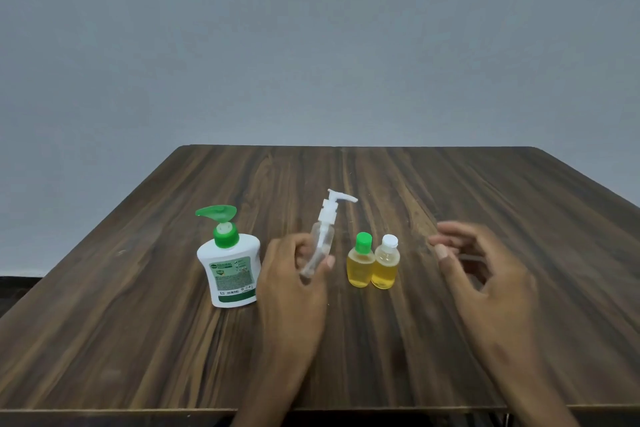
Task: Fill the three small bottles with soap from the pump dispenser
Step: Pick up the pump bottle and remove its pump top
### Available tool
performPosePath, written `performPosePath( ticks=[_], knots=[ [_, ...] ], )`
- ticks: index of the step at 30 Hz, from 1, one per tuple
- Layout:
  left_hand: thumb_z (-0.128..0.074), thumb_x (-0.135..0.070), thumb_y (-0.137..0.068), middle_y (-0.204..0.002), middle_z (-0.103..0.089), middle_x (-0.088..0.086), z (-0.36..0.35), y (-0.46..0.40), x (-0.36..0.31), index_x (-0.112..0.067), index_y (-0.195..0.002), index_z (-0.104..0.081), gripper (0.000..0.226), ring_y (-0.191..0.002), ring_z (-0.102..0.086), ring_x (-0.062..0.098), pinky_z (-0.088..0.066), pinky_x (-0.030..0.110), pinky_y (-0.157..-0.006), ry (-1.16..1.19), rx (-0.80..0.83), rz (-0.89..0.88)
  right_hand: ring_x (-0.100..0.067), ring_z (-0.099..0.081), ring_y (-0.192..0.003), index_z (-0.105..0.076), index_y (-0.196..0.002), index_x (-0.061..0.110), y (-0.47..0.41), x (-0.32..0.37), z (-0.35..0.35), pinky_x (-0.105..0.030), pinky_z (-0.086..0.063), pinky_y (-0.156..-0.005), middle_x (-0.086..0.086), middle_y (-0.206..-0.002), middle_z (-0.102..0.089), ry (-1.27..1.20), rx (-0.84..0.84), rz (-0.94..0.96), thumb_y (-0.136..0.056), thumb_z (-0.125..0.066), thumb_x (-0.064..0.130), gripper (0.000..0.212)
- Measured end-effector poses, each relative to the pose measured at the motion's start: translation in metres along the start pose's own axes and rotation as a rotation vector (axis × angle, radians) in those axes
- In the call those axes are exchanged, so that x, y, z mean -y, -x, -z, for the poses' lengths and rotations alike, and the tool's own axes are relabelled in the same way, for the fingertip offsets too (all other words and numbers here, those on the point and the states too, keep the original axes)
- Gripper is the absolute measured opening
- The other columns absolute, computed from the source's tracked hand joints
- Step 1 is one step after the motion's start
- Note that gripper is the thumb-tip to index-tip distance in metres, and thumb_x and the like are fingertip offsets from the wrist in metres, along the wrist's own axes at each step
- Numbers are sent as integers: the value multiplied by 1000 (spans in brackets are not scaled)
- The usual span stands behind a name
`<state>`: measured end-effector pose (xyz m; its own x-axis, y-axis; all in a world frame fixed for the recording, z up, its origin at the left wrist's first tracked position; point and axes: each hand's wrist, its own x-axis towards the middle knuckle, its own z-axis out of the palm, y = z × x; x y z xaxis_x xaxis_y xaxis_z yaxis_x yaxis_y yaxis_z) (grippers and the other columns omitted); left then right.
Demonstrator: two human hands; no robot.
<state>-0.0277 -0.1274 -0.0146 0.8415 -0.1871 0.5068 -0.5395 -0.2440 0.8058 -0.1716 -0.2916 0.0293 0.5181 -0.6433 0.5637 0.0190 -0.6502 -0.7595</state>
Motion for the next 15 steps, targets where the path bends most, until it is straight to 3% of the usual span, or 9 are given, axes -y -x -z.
performPosePath(
  ticks=[2,4,7,9,11,15],
  knots=[
    [-90,-16,-81,-100,-66,-17,17,22,-1,-30,-108,-71,35,-96,-65,4,-51,13,-79,36,1,-44,-5,-69,-96,-68,-115,34,-4,32,-5,-22,-56,-80,17,-104,-72,68,87,72,-92,-71,31,23],
    [-93,-14,-79,-102,-69,-17,27,37,7,-26,-109,-74,37,-97,-68,5,-53,13,-81,23,-22,-111,-1,-64,-98,-62,-123,39,-6,61,-14,-24,-55,-79,21,-110,-66,164,197,120,-89,-66,55,38],
    [-84,-32,-82,-103,-72,-15,38,48,23,-21,-107,-77,28,-91,-70,3,-53,15,-80,-19,-89,-206,2,-54,-108,-50,-132,45,-8,90,-31,-20,-47,-84,26,-121,-56,340,376,225,-86,-55,76,56],
    [-77,-37,-83,-101,-74,-13,45,53,27,-18,-104,-79,28,-89,-68,1,-49,11,-84,-50,-120,-267,2,-45,-105,-52,-124,43,-11,105,-41,-12,-36,-77,24,-116,-54,514,545,299,-87,-51,77,50],
    [-75,-33,-84,-99,-76,-9,52,54,30,-15,-101,-81,26,-90,-66,2,-47,9,-86,-85,-148,-327,-3,-47,-97,-59,-107,36,-15,117,-50,-14,-32,-66,17,-104,-61,645,676,343,-89,-52,75,44],
    [-70,-27,-85,-100,-78,0,60,54,41,-9,-98,-84,26,-96,-67,9,-53,27,-85,-165,-190,-411,-14,-62,-80,-66,-88,26,-18,122,-70,-29,-38,-58,6,-86,-67,742,831,332,-89,-59,70,45]
  ],
)
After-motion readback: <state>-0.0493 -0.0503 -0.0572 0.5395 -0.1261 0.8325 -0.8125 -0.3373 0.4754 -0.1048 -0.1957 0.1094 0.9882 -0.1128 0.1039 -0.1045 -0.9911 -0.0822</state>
